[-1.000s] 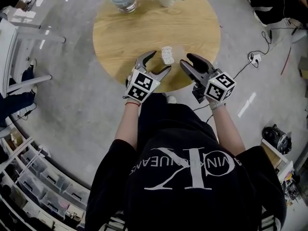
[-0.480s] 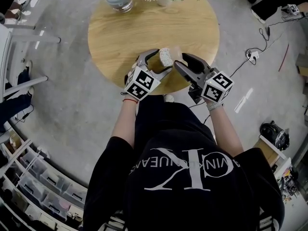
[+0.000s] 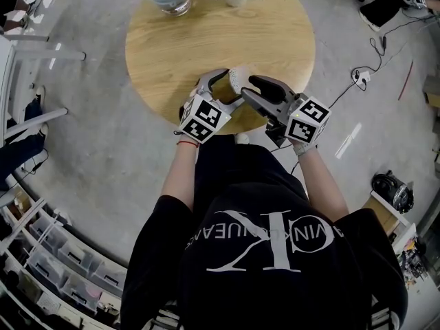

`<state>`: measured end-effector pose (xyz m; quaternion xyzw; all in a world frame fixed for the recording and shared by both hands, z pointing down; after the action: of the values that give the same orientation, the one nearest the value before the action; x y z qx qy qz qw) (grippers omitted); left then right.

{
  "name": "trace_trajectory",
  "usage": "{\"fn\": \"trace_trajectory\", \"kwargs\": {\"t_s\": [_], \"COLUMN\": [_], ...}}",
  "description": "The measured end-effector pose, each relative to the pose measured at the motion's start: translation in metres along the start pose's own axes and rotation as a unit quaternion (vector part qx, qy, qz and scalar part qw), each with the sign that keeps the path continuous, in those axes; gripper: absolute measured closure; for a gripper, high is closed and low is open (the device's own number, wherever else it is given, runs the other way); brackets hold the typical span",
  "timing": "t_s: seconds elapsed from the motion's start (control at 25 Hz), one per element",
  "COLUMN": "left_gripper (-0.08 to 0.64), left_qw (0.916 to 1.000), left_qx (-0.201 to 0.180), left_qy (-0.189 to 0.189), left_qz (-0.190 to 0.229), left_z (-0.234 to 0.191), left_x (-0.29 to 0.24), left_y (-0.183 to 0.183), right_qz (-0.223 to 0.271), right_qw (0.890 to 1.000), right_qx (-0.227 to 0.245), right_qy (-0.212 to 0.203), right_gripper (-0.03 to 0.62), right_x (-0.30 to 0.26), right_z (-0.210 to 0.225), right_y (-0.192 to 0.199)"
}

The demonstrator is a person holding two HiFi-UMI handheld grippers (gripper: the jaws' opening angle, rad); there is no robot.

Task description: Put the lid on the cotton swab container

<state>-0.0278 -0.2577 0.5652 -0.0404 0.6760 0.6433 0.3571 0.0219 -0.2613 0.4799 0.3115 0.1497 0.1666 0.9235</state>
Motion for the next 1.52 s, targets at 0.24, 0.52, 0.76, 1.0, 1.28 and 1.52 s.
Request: {"fn": "trace_trajectory", "kwargs": {"t_s": [0.24,0.52,0.76,1.0,1.28,1.52], "left_gripper": [0.224,0.224,0.224,0.223,0.223,0.222], "left_qw": [1.0000,1.0000,1.0000,1.0000,1.0000,1.0000], "left_qx": [0.002,0.001,0.003,0.004,0.003,0.009], "left_qy": [-0.001,-0.002,-0.002,-0.003,-0.002,-0.005], "left_qz": [0.001,0.000,0.001,-0.001,-0.005,-0.001], "left_z": [-0.001,-0.001,-0.001,-0.001,-0.001,0.000], "left_x": [-0.001,-0.001,0.000,-0.001,0.000,0.000], "left_y": [0.001,0.001,0.001,0.002,0.001,0.001], "right_qz": [-0.017,-0.055,-0.109,-0.139,-0.168,-0.169], "right_qw": [1.000,0.996,0.980,0.970,0.960,0.960], "right_qx": [-0.003,0.051,0.139,0.173,0.195,0.194], "right_qy": [0.005,0.055,0.091,0.101,0.113,0.114], "right_gripper": [0.431,0.515,0.555,0.574,0.577,0.577], "right_x": [-0.014,-0.023,-0.029,-0.032,-0.035,-0.034], "right_z": [0.000,0.007,0.005,0.006,0.004,0.003], "right_y": [0.006,0.008,0.011,0.012,0.013,0.012]}}
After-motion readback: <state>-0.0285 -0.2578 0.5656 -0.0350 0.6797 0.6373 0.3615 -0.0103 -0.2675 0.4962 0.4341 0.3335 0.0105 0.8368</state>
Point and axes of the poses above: the fingertips, and each gripper's own axes: x backward along the fingers, z to its right, y out of its underside, the point moved 3 cm from there along x, backward along the fingers, and after that the axes turned 13 degrees about -x, right-handed, at the moved point
